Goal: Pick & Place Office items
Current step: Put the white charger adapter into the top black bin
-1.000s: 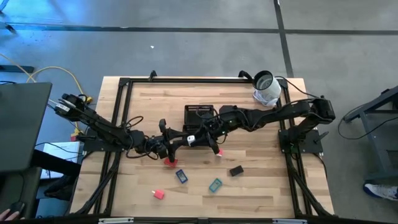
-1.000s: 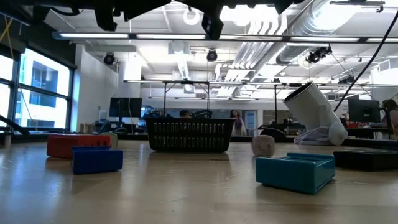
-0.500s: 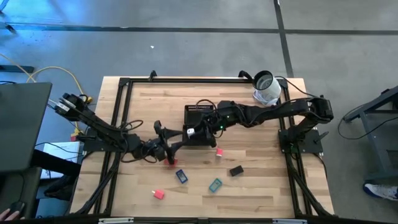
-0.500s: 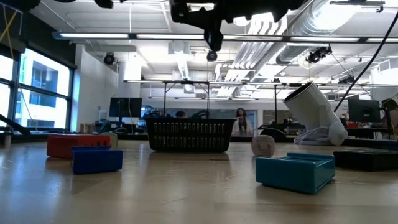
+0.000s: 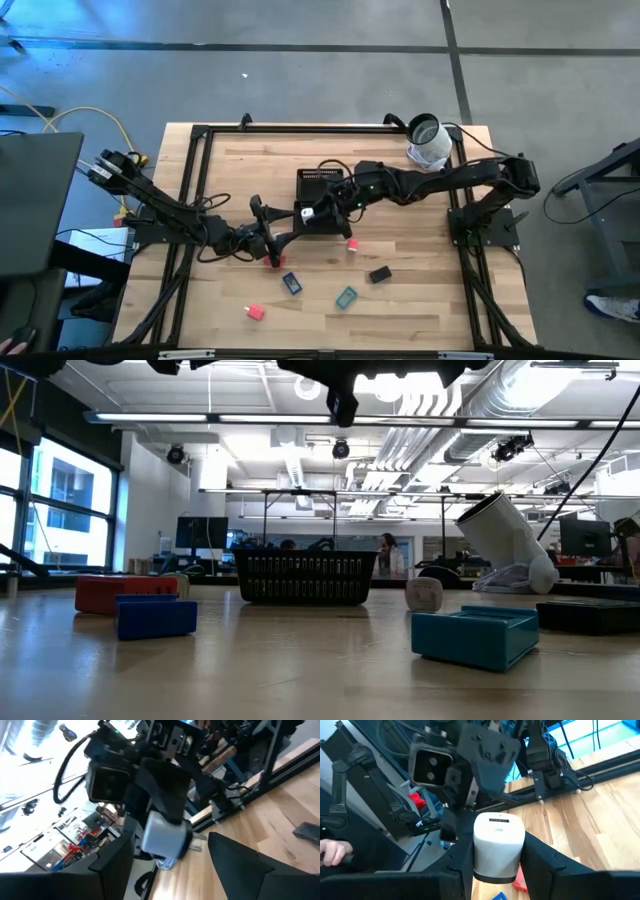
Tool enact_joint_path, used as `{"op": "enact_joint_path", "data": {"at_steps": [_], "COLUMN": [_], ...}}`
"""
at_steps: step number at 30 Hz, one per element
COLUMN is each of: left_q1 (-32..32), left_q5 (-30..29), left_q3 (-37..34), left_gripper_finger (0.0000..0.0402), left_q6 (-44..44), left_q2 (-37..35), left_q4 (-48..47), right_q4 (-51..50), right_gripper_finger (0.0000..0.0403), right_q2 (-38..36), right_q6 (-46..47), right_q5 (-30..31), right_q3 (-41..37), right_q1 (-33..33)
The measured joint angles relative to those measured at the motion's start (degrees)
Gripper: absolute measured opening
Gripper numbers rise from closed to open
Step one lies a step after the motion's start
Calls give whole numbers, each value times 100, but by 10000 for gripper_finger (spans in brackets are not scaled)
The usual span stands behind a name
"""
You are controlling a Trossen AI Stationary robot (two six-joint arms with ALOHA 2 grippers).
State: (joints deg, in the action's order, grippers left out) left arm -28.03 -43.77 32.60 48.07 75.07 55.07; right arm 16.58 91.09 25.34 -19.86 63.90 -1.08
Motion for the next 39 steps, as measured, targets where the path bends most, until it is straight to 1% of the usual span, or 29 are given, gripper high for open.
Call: {"op": "enact_joint_path", "data": {"at_steps": [7, 12, 16, 25, 29, 39], "left_q1": [65, 175, 225, 247, 260, 297], "left_q5": [284, 315, 577, 843, 900, 920], "left_q3": [-2, -2, -2, 178, 192, 192], "left_gripper_finger": [246, 246, 246, 246, 246, 246], "left_q6": [-44, -139, -147, -136, -137, -150], "left_q2": [0, 0, 0, 7, 7, 7], "left_q4": [-32, -22, -22, -28, -55, -91], "right_q4": [85, 143, 302, 295, 291, 319], "right_gripper_finger": [114, 114, 114, 114, 114, 114], "right_q2": [-35, -35, -35, -35, -35, -34], "right_q6": [-7, -9, -9, -9, -3, 7], "right_q5": [18, 23, -2, -21, -130, -143], "right_q3": [1, 1, 2, 2, 2, 2], "right_q1": [81, 161, 186, 184, 184, 230]}}
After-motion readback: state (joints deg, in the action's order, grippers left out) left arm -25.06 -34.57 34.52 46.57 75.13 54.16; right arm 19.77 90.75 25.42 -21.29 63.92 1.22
